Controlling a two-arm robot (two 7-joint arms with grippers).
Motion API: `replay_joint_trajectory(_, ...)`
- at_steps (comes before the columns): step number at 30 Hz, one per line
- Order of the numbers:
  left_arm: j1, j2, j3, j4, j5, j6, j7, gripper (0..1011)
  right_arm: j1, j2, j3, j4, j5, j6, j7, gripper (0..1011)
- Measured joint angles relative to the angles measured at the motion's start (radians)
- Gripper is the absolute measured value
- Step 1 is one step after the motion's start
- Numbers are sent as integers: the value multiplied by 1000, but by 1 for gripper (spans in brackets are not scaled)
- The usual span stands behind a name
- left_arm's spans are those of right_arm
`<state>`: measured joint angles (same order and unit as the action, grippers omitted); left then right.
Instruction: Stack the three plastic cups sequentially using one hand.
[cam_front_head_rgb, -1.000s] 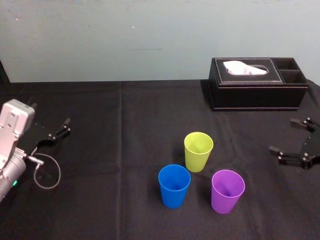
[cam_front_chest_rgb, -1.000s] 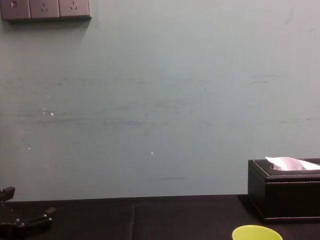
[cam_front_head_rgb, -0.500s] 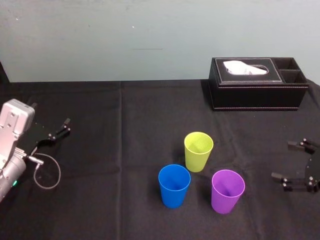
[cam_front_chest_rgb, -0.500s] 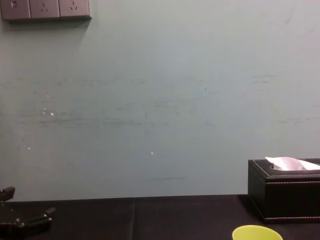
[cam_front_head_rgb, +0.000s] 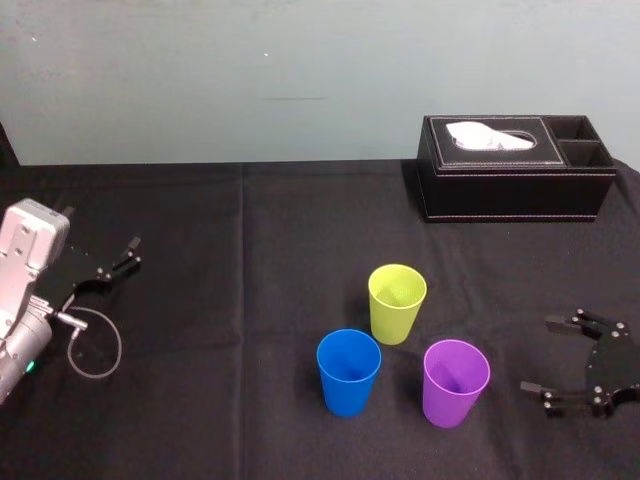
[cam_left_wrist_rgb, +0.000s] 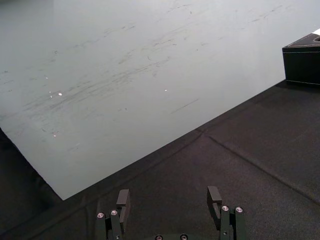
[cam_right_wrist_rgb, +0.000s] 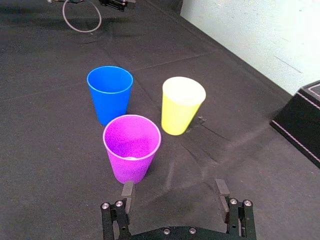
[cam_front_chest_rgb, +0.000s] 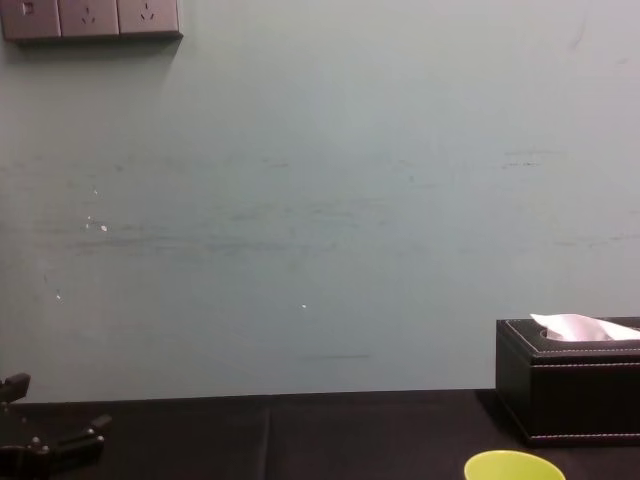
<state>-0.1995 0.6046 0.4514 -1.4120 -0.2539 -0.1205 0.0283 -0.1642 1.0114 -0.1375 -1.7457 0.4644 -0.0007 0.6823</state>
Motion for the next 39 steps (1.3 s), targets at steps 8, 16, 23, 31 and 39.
replay_joint_trajectory(8, 0, 0, 0, 0, 0, 0, 0, 1010, 28, -20, -38, 10, -15, 0, 14, 1003)
replay_joint_trajectory(16, 0, 0, 0, 0, 0, 0, 0, 1010, 42, -21, -66, 16, -20, -5, 32, 1003)
replay_joint_trajectory(23, 0, 0, 0, 0, 0, 0, 0, 1010, 46, -25, -87, 17, -25, -10, 39, 1003)
replay_joint_trajectory(31, 0, 0, 0, 0, 0, 0, 0, 1010, 54, -37, -105, 25, -25, -15, 39, 1003)
replay_joint_trajectory(39, 0, 0, 0, 0, 0, 0, 0, 1010, 73, -60, -127, 38, -24, -15, 36, 1003)
